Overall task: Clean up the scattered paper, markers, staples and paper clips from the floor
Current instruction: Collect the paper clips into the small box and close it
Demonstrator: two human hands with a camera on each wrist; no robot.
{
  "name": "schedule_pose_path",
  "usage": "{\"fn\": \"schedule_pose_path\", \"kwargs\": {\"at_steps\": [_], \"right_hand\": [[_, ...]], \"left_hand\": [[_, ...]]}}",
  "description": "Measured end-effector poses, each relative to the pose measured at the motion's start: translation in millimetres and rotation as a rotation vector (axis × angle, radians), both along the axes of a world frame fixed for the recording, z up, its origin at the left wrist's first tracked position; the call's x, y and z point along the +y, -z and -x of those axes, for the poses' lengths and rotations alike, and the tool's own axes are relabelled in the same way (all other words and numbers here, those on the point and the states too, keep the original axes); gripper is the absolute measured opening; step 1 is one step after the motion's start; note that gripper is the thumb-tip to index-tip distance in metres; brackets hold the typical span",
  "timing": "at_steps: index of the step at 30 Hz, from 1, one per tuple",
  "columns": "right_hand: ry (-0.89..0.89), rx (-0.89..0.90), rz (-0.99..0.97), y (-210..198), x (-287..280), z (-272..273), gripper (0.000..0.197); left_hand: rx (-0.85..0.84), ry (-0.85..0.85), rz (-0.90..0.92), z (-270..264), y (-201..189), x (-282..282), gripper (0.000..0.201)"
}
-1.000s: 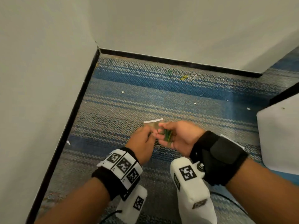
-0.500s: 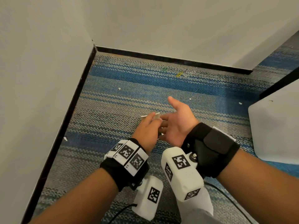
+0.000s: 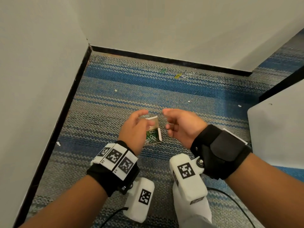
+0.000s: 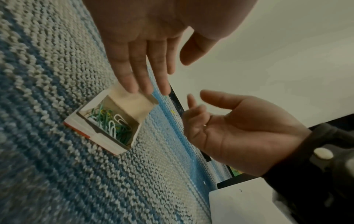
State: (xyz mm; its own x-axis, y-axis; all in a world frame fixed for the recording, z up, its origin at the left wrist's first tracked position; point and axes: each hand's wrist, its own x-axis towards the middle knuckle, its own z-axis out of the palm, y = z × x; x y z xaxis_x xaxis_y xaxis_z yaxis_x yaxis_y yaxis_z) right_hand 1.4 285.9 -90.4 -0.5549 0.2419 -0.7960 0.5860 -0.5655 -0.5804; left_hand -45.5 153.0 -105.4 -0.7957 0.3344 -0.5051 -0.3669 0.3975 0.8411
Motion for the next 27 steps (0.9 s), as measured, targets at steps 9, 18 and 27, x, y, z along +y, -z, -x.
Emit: {"fn": "schedule_pose_path", "kwargs": {"at_steps": [9,18,27], "right_hand": [[-0.006,-0.02,-0.601,37.7,73.8,62.1,0.024],[-0.845,-0.289,-1.314,62.4,156.2,125.4,0.028],[-0.836,-0.139,-1.26,70.3,175.5,131.5,0.022]], "left_hand": [[0.39,0.221,0.141,50.9,11.5,-2.0,0.028],[0.617,0.472,0.544,156.8,24.2,64.9,0.016],[0.671,0.694,0.688,186.5,72.7,164.1,0.046]]}}
